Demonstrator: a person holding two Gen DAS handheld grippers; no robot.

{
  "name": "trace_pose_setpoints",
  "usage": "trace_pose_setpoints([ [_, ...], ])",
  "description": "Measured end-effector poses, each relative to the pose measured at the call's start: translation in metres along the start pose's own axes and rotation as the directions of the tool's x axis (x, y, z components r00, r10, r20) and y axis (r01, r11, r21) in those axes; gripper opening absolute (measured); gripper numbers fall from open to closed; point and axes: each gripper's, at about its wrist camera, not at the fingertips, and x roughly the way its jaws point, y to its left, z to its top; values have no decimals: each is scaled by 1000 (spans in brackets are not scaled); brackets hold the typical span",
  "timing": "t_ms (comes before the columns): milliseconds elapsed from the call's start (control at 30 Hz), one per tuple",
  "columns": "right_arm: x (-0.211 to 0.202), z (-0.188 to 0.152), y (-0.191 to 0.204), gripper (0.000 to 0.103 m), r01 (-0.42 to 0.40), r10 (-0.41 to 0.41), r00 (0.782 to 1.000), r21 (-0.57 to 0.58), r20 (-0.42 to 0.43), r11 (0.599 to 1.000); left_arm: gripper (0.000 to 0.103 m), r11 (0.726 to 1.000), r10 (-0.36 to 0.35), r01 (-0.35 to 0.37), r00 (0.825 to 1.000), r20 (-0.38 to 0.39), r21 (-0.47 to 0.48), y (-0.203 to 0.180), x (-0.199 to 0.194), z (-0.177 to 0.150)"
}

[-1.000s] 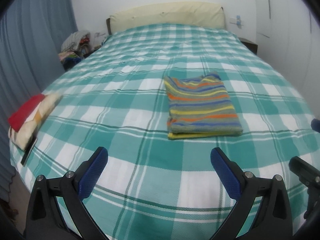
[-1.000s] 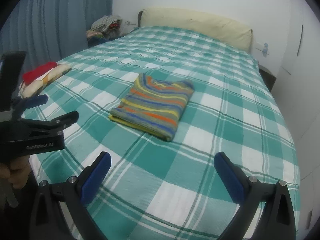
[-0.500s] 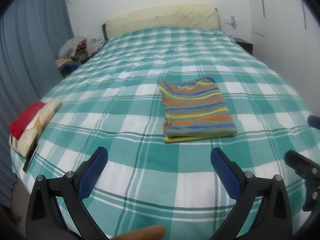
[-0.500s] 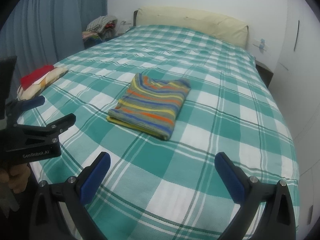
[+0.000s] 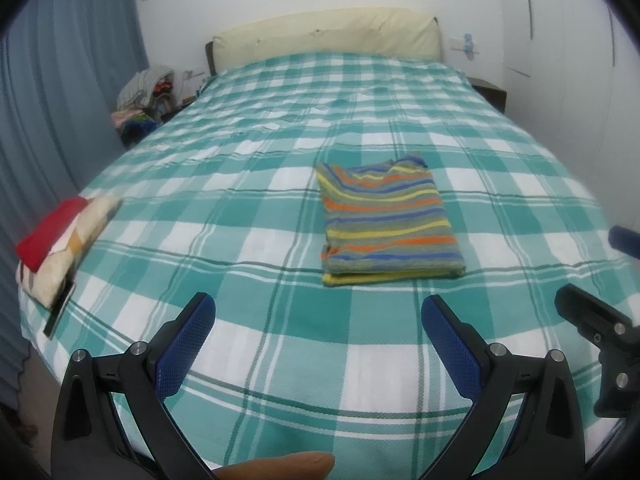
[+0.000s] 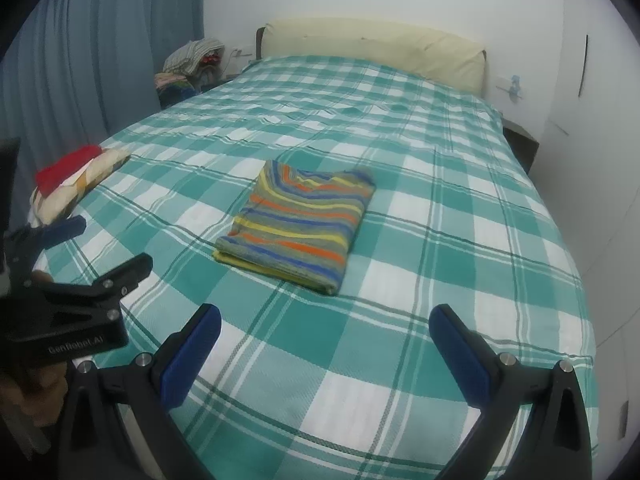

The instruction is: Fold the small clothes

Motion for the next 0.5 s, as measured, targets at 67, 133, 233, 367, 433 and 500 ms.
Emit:
trace_pose_setpoints([
  [67,-1,2,2,103,4,-3,1000,-5,5,1000,103,1000,-2,2,1000,-7,-6,1,0,0],
  [133,-2,5,4,103,9,-9,1000,-5,9,1000,103,1000,6,-6,1000,-4,-12,2,0,1],
  [233,-1,6,6,102,8,-8,1000,-4,11,1000,103,1000,5,-5,1000,-7,-19,5,0,1],
  [367,0,6,9,102,13,-13,1000,-15,1,1000,103,1000,20,-20,1000,-5,-21,6,0,1],
  [433,1,6,10,103,14,-14,1000,-13,-2,1000,103,1000,12,-12,1000,-8,-24,6,0,1],
  [500,1,6,10,102,16,-16,1000,-15,0,1000,103,1000,17,-17,1000,-4,-22,6,-2,1],
])
